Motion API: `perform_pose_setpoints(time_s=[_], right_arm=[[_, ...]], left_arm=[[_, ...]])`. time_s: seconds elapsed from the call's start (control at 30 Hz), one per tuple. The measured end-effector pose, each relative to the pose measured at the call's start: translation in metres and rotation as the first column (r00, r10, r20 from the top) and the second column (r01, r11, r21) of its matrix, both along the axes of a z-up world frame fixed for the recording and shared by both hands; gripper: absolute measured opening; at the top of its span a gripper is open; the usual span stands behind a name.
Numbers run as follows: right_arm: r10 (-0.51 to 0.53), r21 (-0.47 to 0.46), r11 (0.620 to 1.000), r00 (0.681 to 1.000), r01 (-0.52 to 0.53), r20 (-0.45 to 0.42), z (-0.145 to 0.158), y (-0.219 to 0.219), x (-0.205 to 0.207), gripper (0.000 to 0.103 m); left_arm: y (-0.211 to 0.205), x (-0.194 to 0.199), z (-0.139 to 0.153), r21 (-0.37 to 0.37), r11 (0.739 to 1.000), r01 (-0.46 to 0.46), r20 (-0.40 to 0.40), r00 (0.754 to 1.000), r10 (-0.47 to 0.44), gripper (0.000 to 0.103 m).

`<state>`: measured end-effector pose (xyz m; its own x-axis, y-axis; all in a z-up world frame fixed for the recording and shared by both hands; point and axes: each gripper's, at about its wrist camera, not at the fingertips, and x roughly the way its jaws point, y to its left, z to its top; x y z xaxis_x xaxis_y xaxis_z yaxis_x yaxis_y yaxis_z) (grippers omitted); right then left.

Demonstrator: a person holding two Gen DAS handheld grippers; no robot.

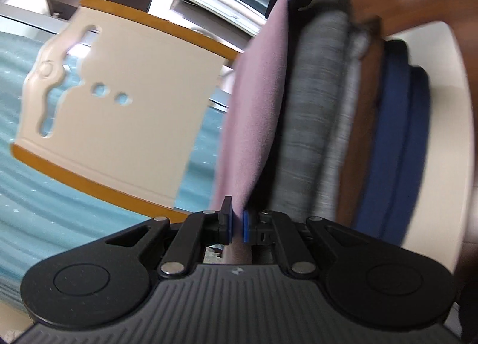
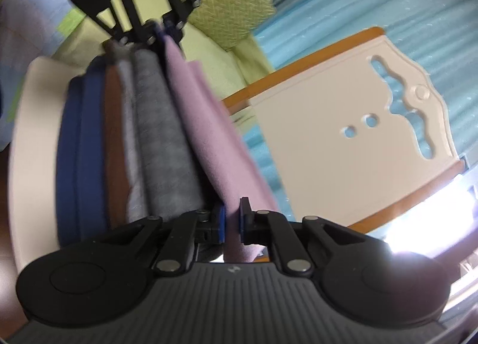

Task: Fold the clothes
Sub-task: 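Carry the folded T-shirt with both grippers onto the clothes stack on the chair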

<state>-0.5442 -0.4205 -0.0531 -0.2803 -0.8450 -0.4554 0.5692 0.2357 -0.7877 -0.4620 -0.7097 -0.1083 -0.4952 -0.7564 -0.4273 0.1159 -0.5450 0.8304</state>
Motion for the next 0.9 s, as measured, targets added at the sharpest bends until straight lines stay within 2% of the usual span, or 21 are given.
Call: perform_pose_setpoints(time_s=[0.07, 0.13, 0.23, 0.3, 0.33, 0.4, 0.53, 0.73, 0.9], right_arm=[[-0.001, -0.017, 1.000, 1.000, 0.001, 0.007, -0.001, 0.010, 0.011, 0.005], [0.016, 0.027, 1.000, 1.000, -0.016, -0.017, -0.016, 0.011, 0.017, 0.005], [0.013, 0.050, 0.999, 0.999, -0.012, -0.032, -0.029, 0.012, 0.023, 0.006], [-0.001, 0.050, 0.999, 1.000, 0.002, -0.028, -0.030, 0.012, 0.023, 0.006], [-0.001, 0.048, 0.999, 0.999, 0.003, -0.041, -0.031, 0.013, 0.024, 0.006], [0.004, 0.046, 0.999, 0.997, 0.000, -0.073, -0.034, 0.015, 0.024, 0.008], [-0.010, 0.051, 0.999, 0.997, 0.014, -0.070, -0.028, 0.016, 0.029, 0.007], [-0.013, 0.054, 0.998, 0.995, 0.018, -0.095, -0.038, 0.018, 0.038, 0.007], [-0.047, 0.037, 0.998, 0.997, 0.049, -0.053, -0.038, 0.022, 0.038, 0.008]], left_arm=[[0.001, 0.005, -0.004, 0.018, 1.000, -0.004, 0.006, 1.000, 0.004, 0.005], [0.001, 0.008, -0.019, 0.020, 1.000, 0.001, 0.050, 0.999, -0.002, 0.005], [0.010, 0.007, -0.027, 0.011, 1.000, 0.007, 0.057, 0.998, -0.007, 0.006], [0.012, 0.009, -0.031, -0.013, 1.000, 0.010, 0.063, 0.998, -0.009, 0.014], [0.012, 0.011, -0.033, -0.027, 1.000, 0.009, 0.065, 0.998, -0.007, 0.015], [0.017, 0.018, -0.037, -0.033, 0.999, 0.003, 0.057, 0.998, -0.001, 0.015], [0.000, 0.018, -0.032, -0.002, 1.000, -0.021, 0.030, 0.999, 0.021, 0.011], [0.010, 0.034, -0.044, -0.011, 1.000, -0.026, 0.029, 0.999, 0.026, 0.011], [0.018, 0.047, -0.043, 0.019, 0.999, -0.050, -0.031, 0.998, 0.051, 0.012]])
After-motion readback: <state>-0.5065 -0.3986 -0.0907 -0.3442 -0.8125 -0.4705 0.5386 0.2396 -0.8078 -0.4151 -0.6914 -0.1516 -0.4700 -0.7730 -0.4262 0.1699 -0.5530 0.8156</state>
